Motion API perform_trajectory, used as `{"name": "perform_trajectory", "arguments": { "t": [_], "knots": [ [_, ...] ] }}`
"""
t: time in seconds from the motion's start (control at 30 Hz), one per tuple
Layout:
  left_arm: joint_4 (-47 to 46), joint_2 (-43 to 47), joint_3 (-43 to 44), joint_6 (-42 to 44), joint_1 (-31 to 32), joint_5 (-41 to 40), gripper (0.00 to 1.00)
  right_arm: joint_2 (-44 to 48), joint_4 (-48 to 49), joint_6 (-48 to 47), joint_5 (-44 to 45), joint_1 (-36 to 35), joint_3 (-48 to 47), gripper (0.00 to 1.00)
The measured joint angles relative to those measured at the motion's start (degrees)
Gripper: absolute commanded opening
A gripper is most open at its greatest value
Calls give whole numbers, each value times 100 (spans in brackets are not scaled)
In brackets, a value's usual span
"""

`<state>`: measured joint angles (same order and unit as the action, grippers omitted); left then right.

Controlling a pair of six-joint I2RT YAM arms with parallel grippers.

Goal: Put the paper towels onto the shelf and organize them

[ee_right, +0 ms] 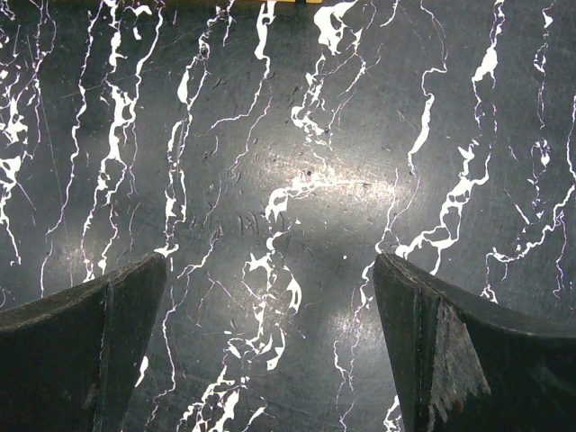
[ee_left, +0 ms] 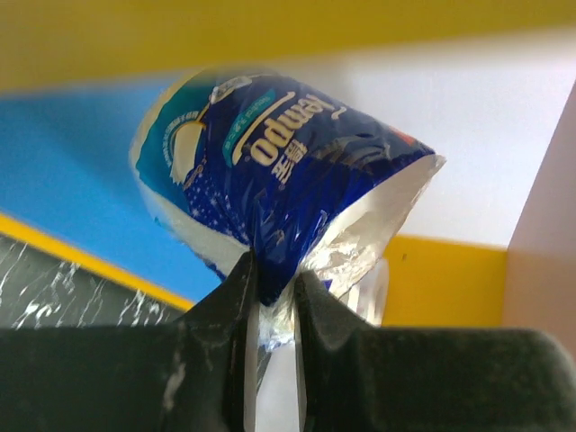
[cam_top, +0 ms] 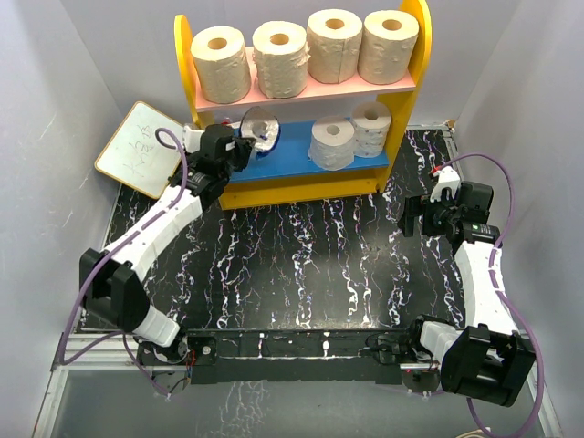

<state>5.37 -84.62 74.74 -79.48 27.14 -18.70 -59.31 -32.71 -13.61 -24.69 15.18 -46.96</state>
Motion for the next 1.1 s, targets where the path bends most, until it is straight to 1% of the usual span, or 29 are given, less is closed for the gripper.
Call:
{"name": "perform_trajectory", "arguments": {
  "t": [0.17, 0.27, 0.5, 0.87, 0.9, 0.93, 0.97, 1.0, 1.1],
  "knots": [
    [374, -625, 726, -492, -208, -212, 0, 0, 0, -4, -42, 0, 0, 98],
    [457, -732, 861, -627, -262, -238, 0, 0, 0, -13, -61, 0, 0, 98],
    [715, -743, 896, -833, -256, -118, 0, 0, 0, -24, -79, 0, 0, 98],
    [1051, -632, 695, -1078, -256, 393, 0, 0, 0, -26, -79, 0, 0, 98],
    [1051, -610, 638, -1086, -254, 437, 9, 2, 0, -26, -79, 0, 0, 98],
    [1051, -592, 575, -1097, -251, 481, 28, 0, 0, -26, -79, 0, 0, 98],
    [1023, -584, 525, -1130, -249, 516, 88, 0, 0, -26, -79, 0, 0, 98],
    [999, -579, 503, -1137, -247, 531, 97, 2, 0, -26, -79, 0, 0, 98],
    [1005, -560, 487, -1185, -247, 605, 99, 2, 0, -26, -79, 0, 0, 98]
  ]
}}
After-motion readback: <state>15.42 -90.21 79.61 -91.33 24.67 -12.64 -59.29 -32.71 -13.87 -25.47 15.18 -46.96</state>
